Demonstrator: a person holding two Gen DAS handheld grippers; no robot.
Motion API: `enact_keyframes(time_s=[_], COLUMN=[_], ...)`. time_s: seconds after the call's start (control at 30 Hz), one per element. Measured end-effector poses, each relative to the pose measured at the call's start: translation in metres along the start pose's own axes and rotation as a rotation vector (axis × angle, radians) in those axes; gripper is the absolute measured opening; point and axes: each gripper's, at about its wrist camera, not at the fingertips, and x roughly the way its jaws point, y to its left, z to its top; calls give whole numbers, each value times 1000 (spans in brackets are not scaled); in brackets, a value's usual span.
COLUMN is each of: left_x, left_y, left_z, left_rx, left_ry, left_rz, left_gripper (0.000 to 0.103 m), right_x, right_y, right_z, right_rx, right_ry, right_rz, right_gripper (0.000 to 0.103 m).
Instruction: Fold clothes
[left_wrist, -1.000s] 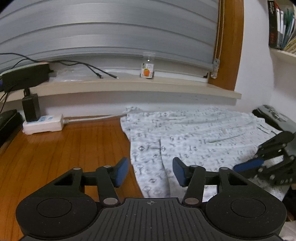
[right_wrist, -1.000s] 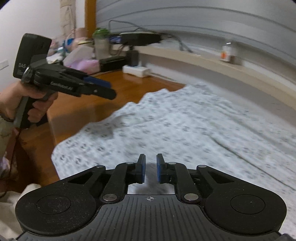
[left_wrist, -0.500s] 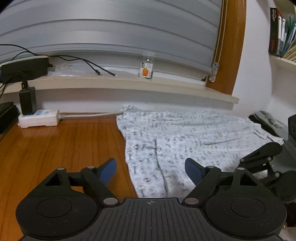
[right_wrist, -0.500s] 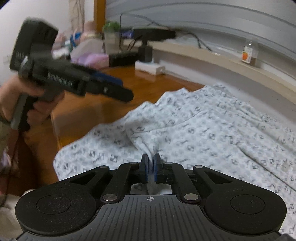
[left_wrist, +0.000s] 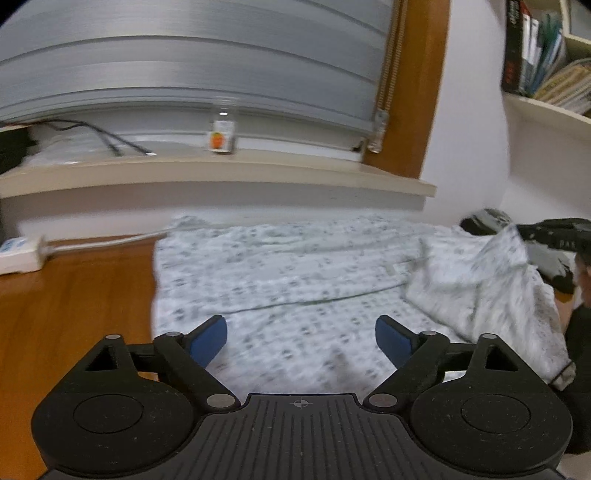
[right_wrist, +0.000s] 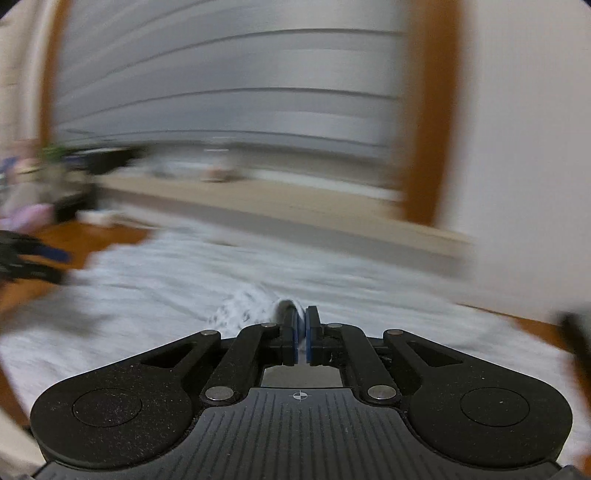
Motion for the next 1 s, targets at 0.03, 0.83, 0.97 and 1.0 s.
enact_keyframes(time_s=[0.03,0.83,0.97,1.0], left_x=[6,79,83,83], left_y=[-5,-56,-55,-55], left_z=[3,11,6,5], left_rx=[6,92,102,102], left_ry=[3,92,102,103], left_rz=[-8,-82,-93,-95], left_gripper=[95,103,103,103], right_x=[-9,-53,-30,-23], right_y=[-23,-153,-147,-152], right_z=[-5,-86,-86,-87], right_rx=[5,156,75,77], right_ry=[5,142,197,217], right_rz=[-71,-414,-410,-422], right_gripper=[5,48,53,53])
